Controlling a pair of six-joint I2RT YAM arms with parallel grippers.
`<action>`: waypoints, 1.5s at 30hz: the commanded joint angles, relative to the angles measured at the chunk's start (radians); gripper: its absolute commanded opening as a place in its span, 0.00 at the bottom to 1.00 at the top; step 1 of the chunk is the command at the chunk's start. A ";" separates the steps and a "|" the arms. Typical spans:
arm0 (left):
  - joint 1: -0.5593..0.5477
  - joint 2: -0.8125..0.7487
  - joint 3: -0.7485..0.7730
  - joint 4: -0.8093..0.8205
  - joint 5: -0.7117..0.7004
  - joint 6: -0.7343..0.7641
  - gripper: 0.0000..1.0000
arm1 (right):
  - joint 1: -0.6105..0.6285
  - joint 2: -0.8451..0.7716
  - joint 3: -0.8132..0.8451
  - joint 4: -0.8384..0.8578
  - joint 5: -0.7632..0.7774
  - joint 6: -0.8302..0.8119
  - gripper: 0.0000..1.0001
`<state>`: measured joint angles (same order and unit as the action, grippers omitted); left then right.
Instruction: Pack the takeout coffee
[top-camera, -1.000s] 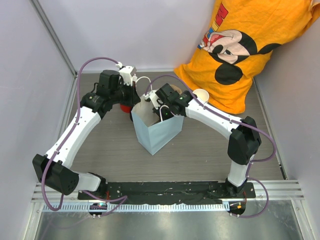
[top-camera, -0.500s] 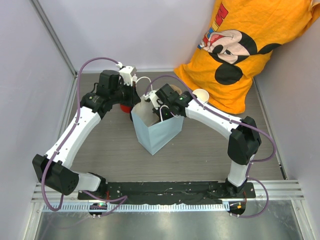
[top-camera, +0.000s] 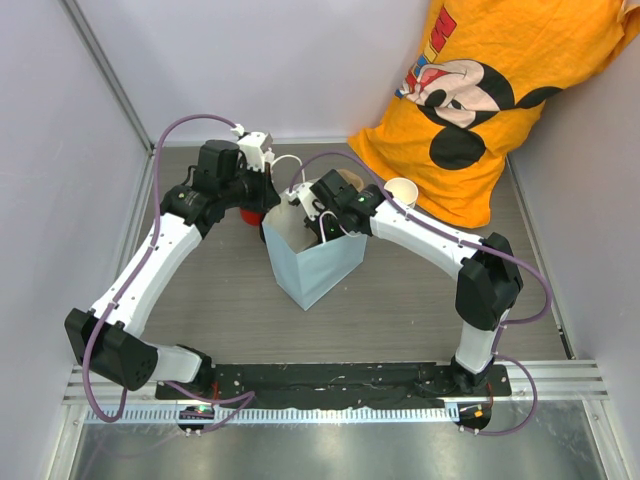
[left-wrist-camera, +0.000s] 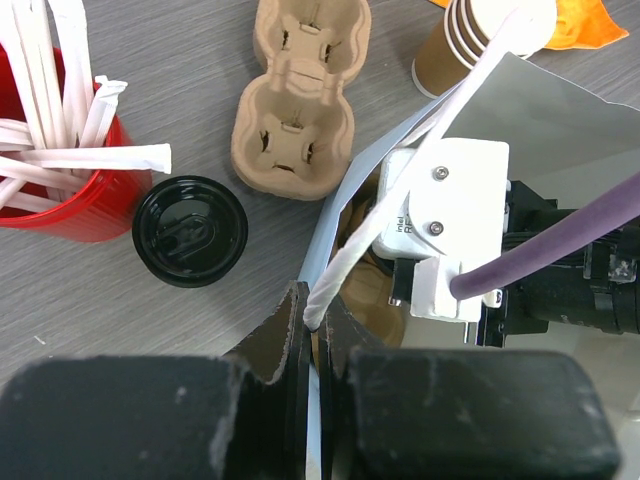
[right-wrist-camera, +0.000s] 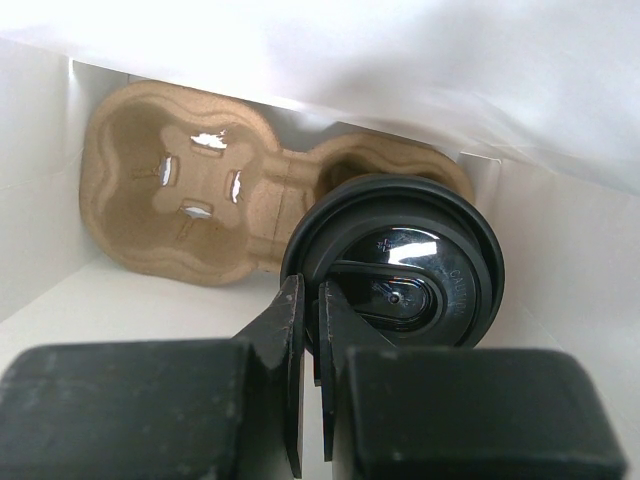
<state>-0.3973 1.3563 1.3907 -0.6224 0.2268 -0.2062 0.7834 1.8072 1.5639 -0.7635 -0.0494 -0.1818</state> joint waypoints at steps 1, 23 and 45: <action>0.000 -0.025 -0.001 0.001 -0.024 0.002 0.01 | -0.007 -0.008 -0.030 0.012 0.037 -0.008 0.01; 0.000 -0.031 0.001 -0.005 -0.018 0.008 0.01 | -0.013 -0.005 -0.038 0.021 0.080 -0.001 0.01; 0.000 -0.026 0.004 -0.008 -0.010 0.008 0.01 | -0.019 0.004 -0.024 0.030 0.103 -0.015 0.01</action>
<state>-0.3973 1.3560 1.3907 -0.6220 0.2268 -0.2058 0.7834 1.8065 1.5536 -0.7406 -0.0196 -0.1818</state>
